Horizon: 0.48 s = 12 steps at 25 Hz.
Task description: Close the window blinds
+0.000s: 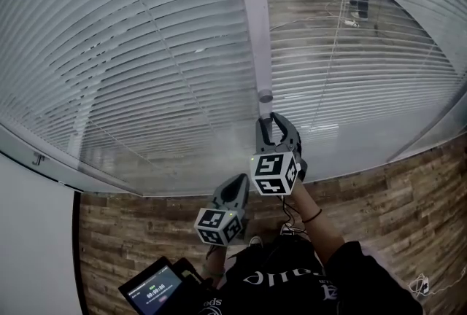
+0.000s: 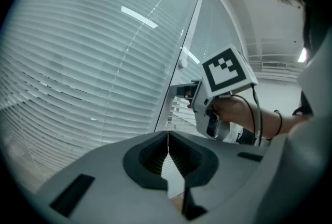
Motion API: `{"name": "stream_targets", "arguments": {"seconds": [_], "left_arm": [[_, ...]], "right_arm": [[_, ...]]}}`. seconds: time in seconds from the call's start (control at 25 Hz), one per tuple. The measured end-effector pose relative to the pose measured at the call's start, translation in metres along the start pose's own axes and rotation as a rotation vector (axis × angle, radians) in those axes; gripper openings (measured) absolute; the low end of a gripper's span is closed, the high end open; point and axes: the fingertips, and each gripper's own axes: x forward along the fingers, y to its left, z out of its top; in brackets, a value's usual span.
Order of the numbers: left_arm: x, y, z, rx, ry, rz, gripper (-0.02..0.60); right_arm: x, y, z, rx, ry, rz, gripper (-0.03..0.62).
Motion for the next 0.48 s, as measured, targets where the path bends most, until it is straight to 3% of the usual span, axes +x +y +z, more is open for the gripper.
{"name": "stream_targets", "arguments": {"seconds": [0.32, 0.4, 0.48], "left_arm": [[-0.0004, 0.0036, 0.0009, -0.006, -0.004, 0.008, 0.005], [-0.0014, 0.0054, 0.0011, -0.007, -0.006, 0.009, 0.005], [-0.0018, 0.007, 0.0001, -0.01, -0.006, 0.011, 0.005]], "right_arm": [[0.0014, 0.0046, -0.0086, -0.501, -0.001, -0.051, 0.138], [0.0017, 0.0065, -0.0091, -0.513, -0.015, -0.025, 0.14], [0.0016, 0.008, -0.0094, -0.429, -0.021, -0.002, 0.146]]}}
